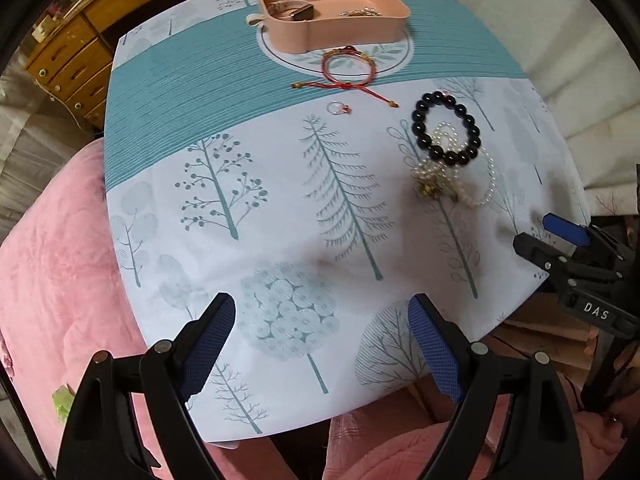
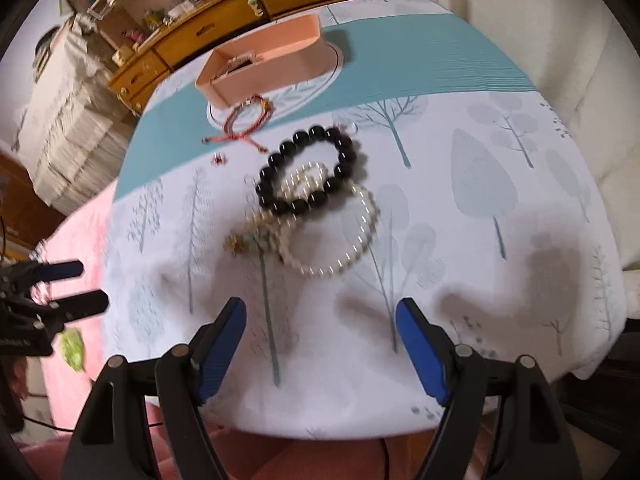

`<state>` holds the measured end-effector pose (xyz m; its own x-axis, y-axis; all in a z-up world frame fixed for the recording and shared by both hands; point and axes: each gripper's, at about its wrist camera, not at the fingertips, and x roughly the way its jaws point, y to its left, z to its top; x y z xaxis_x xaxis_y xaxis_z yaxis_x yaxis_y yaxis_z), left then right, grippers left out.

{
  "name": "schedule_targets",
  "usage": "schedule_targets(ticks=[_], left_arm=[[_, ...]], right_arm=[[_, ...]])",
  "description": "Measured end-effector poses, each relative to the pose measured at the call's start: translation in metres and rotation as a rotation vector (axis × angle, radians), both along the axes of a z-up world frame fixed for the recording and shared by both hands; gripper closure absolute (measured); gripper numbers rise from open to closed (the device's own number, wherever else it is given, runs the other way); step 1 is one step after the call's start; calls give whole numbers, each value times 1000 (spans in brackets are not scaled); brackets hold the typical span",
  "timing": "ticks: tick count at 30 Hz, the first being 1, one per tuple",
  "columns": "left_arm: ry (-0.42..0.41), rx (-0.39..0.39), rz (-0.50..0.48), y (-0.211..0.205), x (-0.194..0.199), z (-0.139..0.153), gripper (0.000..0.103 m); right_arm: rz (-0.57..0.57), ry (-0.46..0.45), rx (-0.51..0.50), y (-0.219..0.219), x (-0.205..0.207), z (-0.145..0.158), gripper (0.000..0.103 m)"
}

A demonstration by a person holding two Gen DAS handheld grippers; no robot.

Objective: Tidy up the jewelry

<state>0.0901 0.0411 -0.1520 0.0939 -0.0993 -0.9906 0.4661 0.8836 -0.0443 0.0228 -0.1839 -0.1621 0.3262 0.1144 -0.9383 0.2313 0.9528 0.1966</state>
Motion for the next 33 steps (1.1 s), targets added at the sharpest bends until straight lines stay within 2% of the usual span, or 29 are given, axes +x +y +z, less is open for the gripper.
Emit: schedule_targets(ticks=[5,8,12,14,17,19,20,22,27,30,33], left_arm=[[-20,1,-39,-5,-10,-2,16],[-43,7,-48,-7,-12,-3,16],[-85,-4,-47,-7,-13,-3,16],[-95,-8,-29,-7,-10,-4,16],[-82,-44,-2,-8,-2,-9,16],[-80,-73,8,-13,4,-13,16],[-86,-80,12,-16,7,-15,16],[-108,-103,16,-25,12,-19,16],[-108,-93,68,-48,23,-40,16],[-82,-129,111,-56,26,-52,16],[-79,-150,143,-64,28,-60,22]], right_arm=[[41,26,-19,3,-4,1,25],[70,0,-7,2,5,3,25],[186,-20,6,10,22,-2,25],[288,-22,-53,20,29,-6,25],[452,-67,-174,36,31,-8,26],[534,-75,-219,41,28,-13,26],[584,-69,-234,43,26,-17,28],[659,-56,-257,44,24,-22,40],[755,-86,-306,38,23,-25,48],[791,-109,-278,30,26,-25,57],[825,-117,-250,28,31,-27,69]])
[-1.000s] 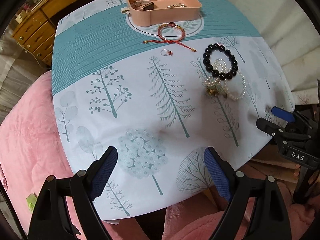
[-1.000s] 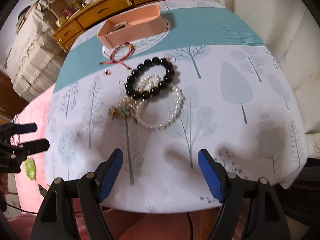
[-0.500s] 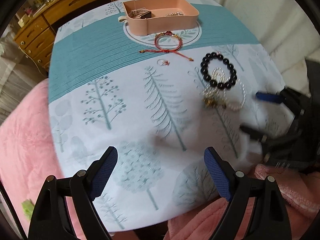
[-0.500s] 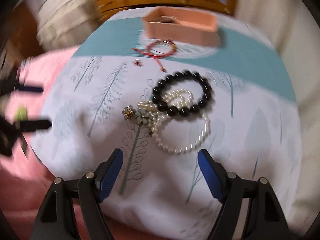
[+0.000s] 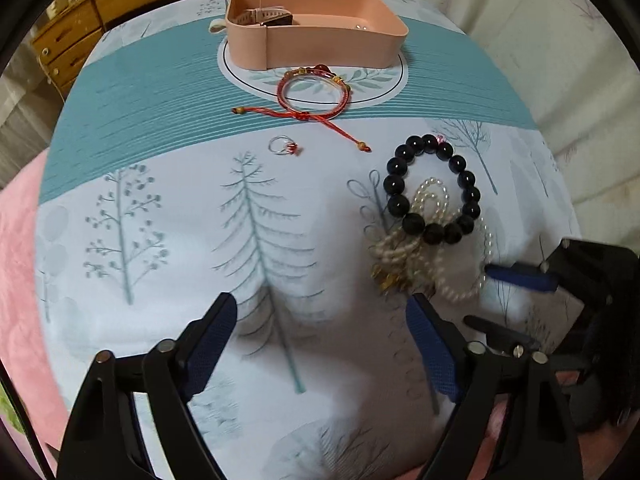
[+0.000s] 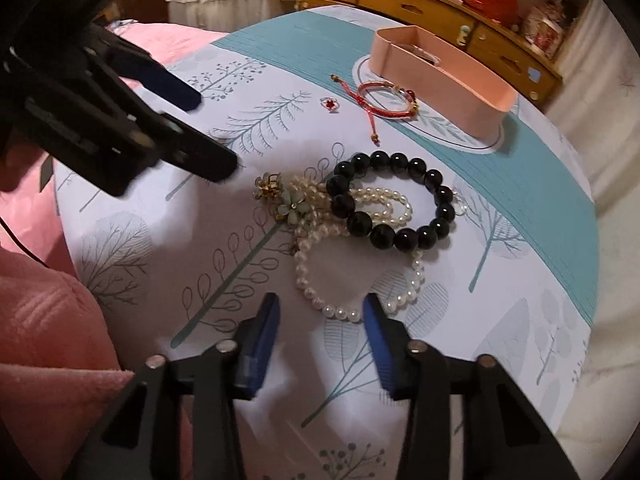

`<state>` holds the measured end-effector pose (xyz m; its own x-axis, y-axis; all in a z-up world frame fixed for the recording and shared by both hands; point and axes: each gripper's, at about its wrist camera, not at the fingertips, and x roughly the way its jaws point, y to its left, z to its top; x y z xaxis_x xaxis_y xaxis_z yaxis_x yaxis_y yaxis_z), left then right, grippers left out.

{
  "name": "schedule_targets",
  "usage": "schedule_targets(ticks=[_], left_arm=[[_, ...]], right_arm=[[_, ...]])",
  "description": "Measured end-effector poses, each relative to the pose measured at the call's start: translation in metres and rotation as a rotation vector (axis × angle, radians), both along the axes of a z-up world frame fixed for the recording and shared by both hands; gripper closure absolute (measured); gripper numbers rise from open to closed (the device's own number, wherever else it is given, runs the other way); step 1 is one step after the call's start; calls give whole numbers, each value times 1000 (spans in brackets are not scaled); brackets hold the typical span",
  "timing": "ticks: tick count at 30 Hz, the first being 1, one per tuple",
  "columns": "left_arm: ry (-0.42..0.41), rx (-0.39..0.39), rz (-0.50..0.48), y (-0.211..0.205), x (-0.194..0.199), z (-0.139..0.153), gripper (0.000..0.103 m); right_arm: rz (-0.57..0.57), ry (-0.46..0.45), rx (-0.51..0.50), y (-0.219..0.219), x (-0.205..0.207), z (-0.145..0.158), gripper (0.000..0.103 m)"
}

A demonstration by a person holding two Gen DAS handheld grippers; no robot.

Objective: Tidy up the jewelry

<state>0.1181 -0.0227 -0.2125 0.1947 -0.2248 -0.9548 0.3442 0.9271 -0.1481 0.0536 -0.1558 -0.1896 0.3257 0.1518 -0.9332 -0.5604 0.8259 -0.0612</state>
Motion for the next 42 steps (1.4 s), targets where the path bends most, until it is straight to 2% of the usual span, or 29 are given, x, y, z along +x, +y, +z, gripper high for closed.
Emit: schedule_targets(ticks=[2,3,4,7,10,12,15,17,19,22,26,31,36,42], left_arm=[[-7,1,13,-5,2,-5,28],[-7,8,16,-7,3,-8,36],[-7,21,16,-11,4,-11,39],[-18,30,-12,-21,6,-11,43],[5,90,-69,-35,6,-17,44],[-11,116,-112,-43,4,-16,46],[-16,122,-129,-49,5,-14,51],[-24,137,-128,-53,6,-13,64],[-28,139,-115,-55,9,-12,82],[-4,118,-53,-48,15,-10,94],[53,77,18,-41,20,-8,98],[19,73,59,-39,19,15,99],[-22,21,75,-36,17,46,99],[-82,-61,115,-18,21,83,100]], right_arm=[[41,-8,11,-1,1,-2,72],[58,-12,17,-1,0,-2,72],[76,-11,28,-1,1,-3,74],[147,21,64,1,1,-8,80],[207,3,77,2,-2,-8,81],[231,6,96,1,0,-8,82],[237,13,129,-4,9,-9,94],[216,60,195,-12,17,-9,95],[199,91,236,-18,21,-9,95],[171,129,279,-21,28,-11,95],[98,212,361,-32,39,-14,96],[1,271,489,-53,49,-6,96],[-100,266,585,-76,57,7,96],[-192,200,666,-100,63,35,96]])
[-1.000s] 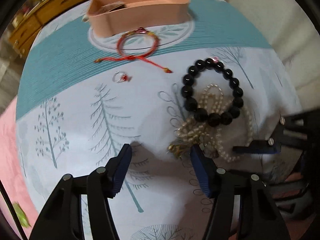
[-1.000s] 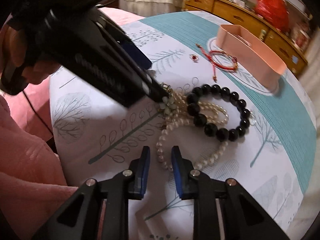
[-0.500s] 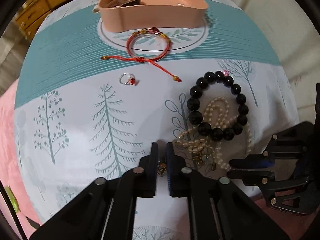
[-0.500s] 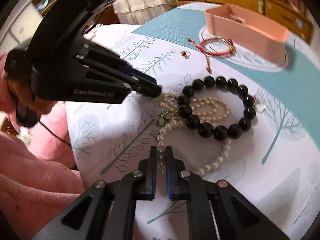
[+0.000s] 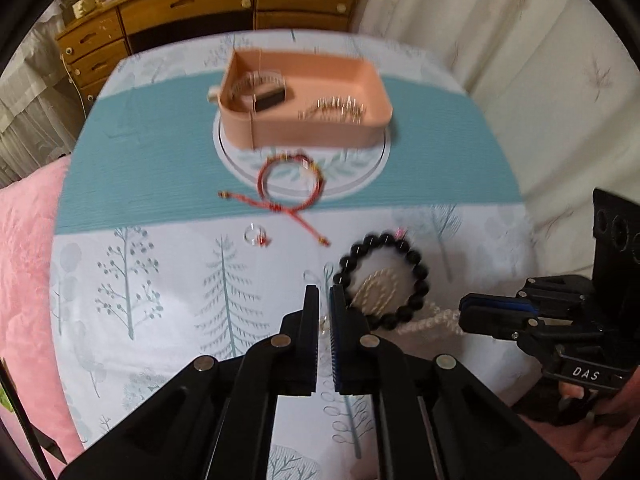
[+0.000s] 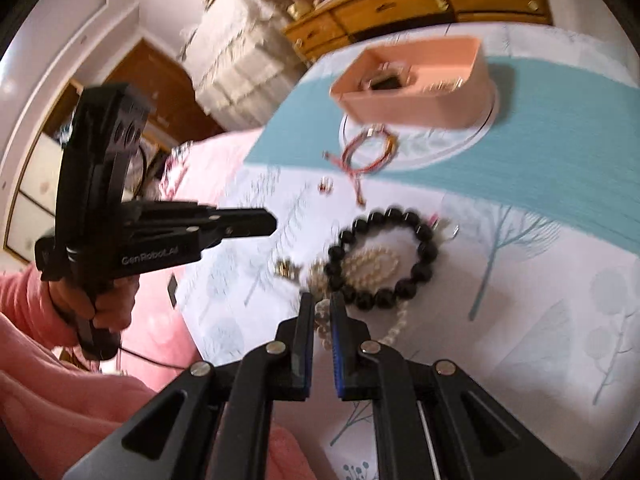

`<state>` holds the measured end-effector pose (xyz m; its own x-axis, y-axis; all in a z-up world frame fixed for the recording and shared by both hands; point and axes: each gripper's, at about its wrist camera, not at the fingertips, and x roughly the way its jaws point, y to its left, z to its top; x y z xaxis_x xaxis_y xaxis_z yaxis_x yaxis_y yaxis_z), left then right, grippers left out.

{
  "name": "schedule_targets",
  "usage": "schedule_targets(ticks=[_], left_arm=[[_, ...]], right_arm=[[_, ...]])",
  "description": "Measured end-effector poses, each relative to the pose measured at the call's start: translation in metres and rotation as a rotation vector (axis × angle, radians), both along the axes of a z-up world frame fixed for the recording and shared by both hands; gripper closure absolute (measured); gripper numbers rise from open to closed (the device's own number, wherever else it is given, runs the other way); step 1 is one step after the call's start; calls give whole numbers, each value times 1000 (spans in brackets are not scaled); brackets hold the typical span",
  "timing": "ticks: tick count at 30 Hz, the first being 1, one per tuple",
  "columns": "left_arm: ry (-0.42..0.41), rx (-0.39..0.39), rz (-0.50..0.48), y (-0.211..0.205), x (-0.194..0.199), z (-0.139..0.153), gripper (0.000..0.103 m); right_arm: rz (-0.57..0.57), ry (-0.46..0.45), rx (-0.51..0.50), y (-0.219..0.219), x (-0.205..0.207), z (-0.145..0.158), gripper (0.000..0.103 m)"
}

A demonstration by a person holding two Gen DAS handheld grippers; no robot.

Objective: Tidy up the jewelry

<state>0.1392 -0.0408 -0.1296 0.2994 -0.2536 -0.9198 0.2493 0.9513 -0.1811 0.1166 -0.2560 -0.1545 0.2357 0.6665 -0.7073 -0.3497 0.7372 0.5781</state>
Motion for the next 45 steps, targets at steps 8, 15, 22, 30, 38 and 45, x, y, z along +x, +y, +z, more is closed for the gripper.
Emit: schedule_targets(ticks=[8,15,22,30,38,45], left_arm=[[-69,-54,33,6,19,40,100],[-68,-32,74,14,25,39,100],[-54,27,118,12,18,25,99],[-25,94,166,17,-6,13,70],[20,148,209,32,-18,1,47],[75,131,141,24,-24,-22,47]], right_arm=[[-104,-127,77,-19,24,56,96],[-169,-267,117,-22,60,104,96],[-214,-355,109,-10,113,128,96],[-251,-297,-38,13,152,95,93],[-297,-119,-40,8,149,60,32],[-197,-47,-175,16,109,27,30]])
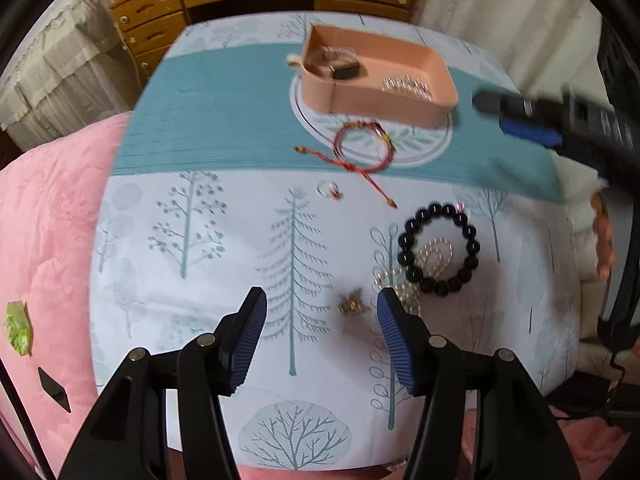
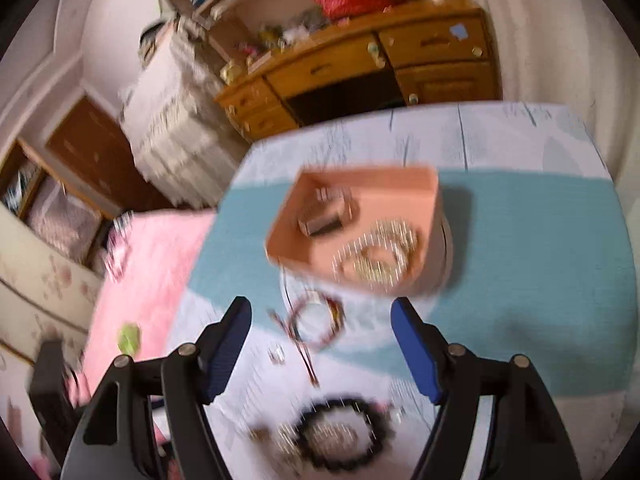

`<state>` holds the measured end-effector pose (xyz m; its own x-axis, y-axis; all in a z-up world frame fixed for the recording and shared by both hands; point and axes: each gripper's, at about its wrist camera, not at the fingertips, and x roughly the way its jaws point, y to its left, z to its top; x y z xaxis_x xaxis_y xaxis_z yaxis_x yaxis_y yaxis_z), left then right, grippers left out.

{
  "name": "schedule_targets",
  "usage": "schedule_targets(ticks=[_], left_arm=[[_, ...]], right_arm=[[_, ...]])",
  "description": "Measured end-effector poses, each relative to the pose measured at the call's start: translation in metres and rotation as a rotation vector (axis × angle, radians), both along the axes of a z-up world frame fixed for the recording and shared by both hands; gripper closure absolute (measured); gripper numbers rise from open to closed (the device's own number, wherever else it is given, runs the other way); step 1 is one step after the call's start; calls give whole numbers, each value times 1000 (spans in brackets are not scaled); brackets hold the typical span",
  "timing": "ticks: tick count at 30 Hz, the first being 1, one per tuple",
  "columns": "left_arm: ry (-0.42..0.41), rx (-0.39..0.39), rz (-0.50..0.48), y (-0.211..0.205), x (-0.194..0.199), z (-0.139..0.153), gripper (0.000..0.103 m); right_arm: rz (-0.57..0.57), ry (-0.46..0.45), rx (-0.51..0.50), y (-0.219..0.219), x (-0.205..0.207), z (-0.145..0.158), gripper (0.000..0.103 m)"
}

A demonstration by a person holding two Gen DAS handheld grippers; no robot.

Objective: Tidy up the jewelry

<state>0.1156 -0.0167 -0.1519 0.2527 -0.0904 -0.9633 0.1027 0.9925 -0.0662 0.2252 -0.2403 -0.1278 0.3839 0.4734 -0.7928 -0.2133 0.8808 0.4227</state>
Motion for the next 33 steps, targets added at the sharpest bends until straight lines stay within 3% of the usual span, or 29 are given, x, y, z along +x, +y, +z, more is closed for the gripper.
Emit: schedule_targets(ticks=[7,13,17,19,21,23,25,33], left_arm=[[11,-9,-93,-14,-5,-29,47],[-29,-27,-164,-21,-12,-52,48],[-80,-42,-220,-26,-17,-54,61],[-90,-39,-239,-28,-18,-56,69],[-84,-38,-247,-28,-18,-60,71],[-80,-42,-243,-28,-15,-63,81],[-75,-52,-233,-26,-15,-65,83],[-83,-103,-194,-18,-18,-67,83]], right_arm=[[269,-43,-133,25,-62,-22,30],[547,-205,-283,53,-122,-39,31],[695,-330,-370,69,-156,-48,34],[720,-336,-375,74,-161,-53,46],[732,-337,-374,80,-163,-58,53],[744,-343,-379,86,-166,-62,56],[747,-353,-389,90,-167,-65,60],[739,-379,-424,99,-163,-72,61]])
